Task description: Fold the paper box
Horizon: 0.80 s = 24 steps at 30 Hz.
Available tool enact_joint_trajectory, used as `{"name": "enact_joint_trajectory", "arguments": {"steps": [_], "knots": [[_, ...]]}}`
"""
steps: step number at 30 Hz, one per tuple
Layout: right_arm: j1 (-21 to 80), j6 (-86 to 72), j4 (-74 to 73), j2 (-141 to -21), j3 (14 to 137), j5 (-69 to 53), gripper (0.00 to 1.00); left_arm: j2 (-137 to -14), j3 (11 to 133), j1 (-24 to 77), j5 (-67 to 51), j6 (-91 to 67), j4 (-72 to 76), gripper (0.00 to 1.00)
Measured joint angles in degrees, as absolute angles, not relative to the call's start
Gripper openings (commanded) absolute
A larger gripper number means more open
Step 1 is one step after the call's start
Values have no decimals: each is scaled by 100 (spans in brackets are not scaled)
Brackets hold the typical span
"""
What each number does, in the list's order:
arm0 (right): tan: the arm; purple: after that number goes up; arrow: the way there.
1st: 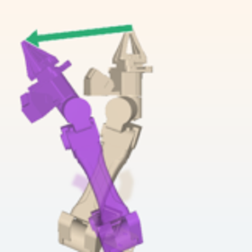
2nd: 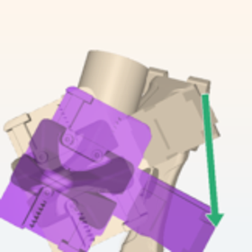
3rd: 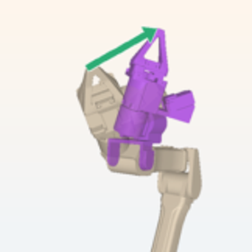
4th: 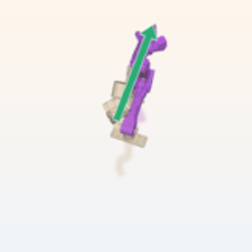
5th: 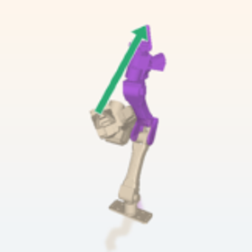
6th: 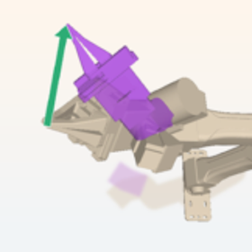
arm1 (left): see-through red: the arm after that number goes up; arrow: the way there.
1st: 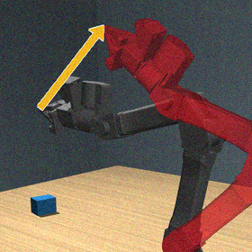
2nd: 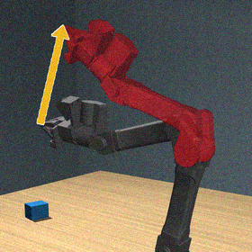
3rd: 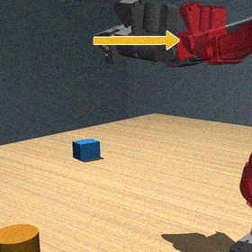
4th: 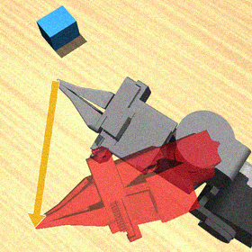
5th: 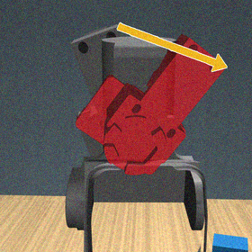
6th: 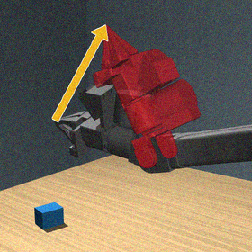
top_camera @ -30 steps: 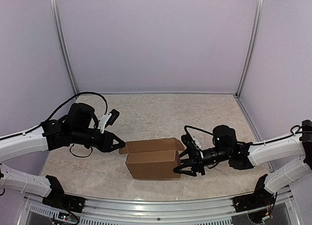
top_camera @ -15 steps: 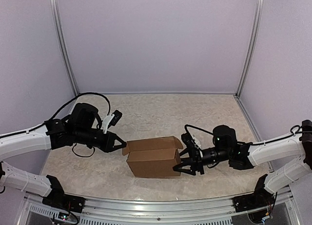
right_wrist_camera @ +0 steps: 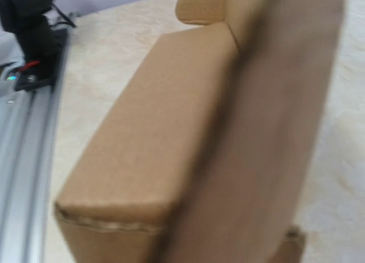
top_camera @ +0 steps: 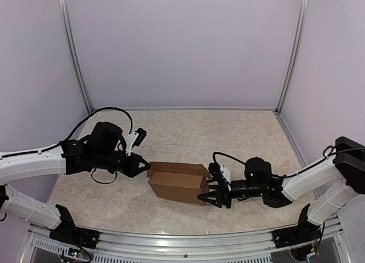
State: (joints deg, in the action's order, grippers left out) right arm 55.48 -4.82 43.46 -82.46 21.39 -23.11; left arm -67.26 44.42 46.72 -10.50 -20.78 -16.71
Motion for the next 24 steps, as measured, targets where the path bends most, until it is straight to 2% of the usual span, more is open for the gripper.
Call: {"name": "enact_joint_trajectory", "arguments": {"steps": [8, 17, 24], "knots": [[5621, -443, 5513, -9229, 2038, -1787, 19, -7168, 4353, 4840, -355, -2078, -1409, 0], [5625, -574, 6125, -9618, 1992, -1599, 21, -7203, 4191, 4932, -3, -2104, -1041, 0], [5625, -720, 6455, -9913, 1984, -1444, 29, -7404, 4204, 5094, 331, -2139, -856, 0]]}}
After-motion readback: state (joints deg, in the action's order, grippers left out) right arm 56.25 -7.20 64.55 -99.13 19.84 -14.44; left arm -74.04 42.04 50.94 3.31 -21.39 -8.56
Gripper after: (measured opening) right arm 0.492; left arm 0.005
